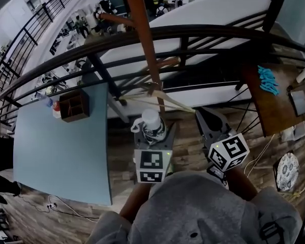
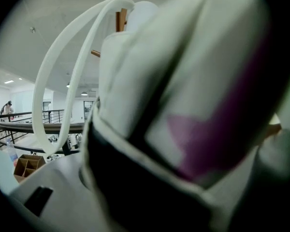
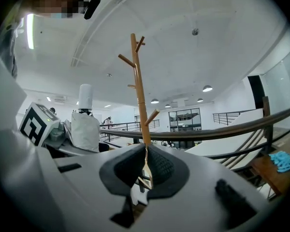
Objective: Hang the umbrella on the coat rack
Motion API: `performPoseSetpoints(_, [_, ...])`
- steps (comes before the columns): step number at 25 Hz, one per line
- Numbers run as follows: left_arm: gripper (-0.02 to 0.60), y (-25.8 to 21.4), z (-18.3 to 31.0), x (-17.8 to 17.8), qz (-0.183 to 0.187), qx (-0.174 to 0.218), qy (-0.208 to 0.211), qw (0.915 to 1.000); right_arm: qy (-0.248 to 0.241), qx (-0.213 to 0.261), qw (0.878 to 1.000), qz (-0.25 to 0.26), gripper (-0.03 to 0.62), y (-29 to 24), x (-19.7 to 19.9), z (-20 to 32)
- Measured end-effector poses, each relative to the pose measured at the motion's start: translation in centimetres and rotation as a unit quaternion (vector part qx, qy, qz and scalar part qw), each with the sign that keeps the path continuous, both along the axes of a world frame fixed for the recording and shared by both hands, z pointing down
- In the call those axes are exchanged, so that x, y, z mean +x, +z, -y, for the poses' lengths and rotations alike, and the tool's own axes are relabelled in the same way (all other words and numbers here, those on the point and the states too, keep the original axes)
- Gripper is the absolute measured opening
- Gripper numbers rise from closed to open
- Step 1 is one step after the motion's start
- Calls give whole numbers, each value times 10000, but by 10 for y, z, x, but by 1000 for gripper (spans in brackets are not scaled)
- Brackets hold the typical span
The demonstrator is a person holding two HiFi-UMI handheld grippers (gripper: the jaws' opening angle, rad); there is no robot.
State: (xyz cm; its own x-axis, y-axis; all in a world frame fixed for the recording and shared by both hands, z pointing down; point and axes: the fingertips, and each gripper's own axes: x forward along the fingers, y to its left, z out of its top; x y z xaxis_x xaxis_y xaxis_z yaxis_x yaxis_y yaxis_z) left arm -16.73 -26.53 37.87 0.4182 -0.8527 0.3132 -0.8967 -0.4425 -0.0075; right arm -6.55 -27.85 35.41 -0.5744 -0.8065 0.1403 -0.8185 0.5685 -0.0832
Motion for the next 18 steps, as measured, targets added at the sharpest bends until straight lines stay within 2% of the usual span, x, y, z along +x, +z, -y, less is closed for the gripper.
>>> performPoseSetpoints(9, [298,-2,30,6,4,22,322,9995,198,76,9998,20,26,0,-4,31])
performPoseSetpoints(18, [298,0,51,28,19,-72,552,9984,307,78,9995,27,26,4,12,54])
